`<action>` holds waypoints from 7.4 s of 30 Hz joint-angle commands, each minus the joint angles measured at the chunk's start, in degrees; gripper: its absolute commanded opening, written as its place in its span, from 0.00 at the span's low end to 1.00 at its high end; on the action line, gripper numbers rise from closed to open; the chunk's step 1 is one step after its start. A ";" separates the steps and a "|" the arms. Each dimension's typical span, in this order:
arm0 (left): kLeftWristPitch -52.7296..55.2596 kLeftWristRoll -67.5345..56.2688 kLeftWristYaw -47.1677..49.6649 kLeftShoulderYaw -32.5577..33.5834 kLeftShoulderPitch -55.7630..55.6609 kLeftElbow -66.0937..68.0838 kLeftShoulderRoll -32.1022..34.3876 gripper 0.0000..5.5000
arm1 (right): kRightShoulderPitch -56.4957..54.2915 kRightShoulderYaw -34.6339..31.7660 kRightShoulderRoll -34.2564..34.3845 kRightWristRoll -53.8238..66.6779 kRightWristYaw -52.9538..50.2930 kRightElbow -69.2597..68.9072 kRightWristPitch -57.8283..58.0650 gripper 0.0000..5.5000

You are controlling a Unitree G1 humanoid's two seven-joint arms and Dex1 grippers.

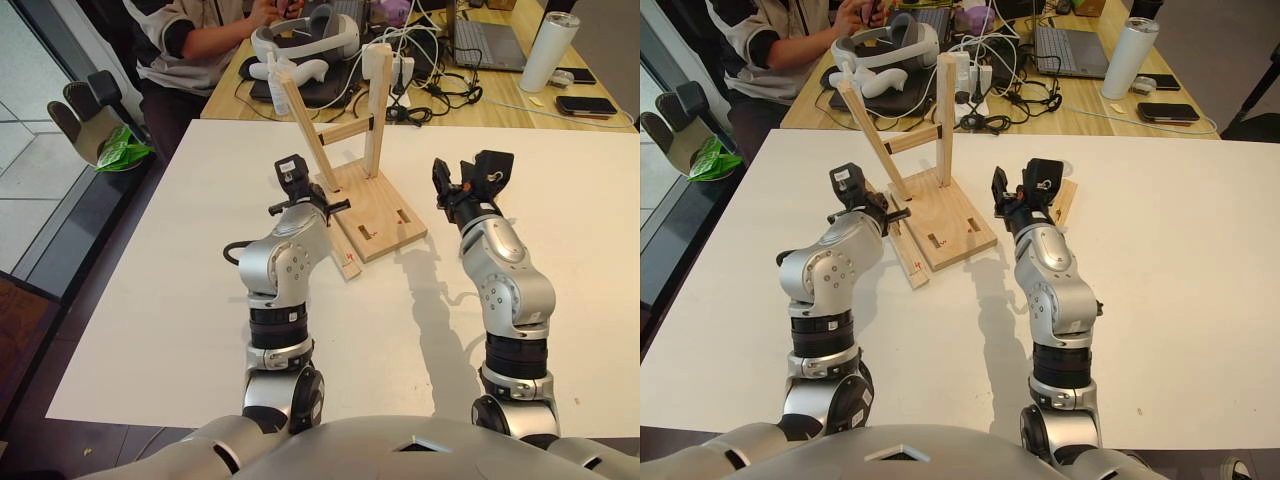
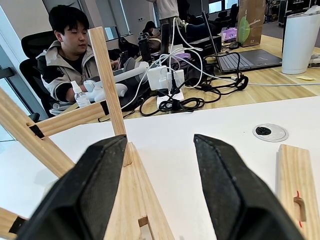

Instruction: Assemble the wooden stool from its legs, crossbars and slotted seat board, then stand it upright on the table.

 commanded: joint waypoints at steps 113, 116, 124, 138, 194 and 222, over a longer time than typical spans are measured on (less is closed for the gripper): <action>11.23 17.94 -28.34 1.86 9.19 -6.11 19.59 0.07 | -3.80 -3.29 0.46 -1.24 -0.49 1.19 -2.42 0.45; 7.14 16.91 -29.04 3.64 10.43 -5.85 19.12 0.07 | -4.01 -3.21 0.41 -1.26 -0.37 1.38 -2.39 0.45; -3.17 16.10 -32.60 4.95 19.78 -3.26 21.19 0.07 | -4.22 -3.20 -0.25 -1.18 -0.01 1.11 -1.63 0.45; -4.49 11.87 -42.82 3.06 13.44 7.05 27.66 0.07 | -4.66 -3.01 -0.48 -1.06 0.19 1.17 -1.11 0.45; -19.88 12.31 -38.39 -2.82 -1.54 4.76 21.10 0.27 | -6.08 -2.22 -0.73 -1.07 1.08 2.29 -0.53 0.45; -20.52 9.69 -36.19 3.30 -10.86 -0.06 21.58 0.27 | -6.34 -2.01 -0.76 -1.07 1.58 2.24 -0.12 0.45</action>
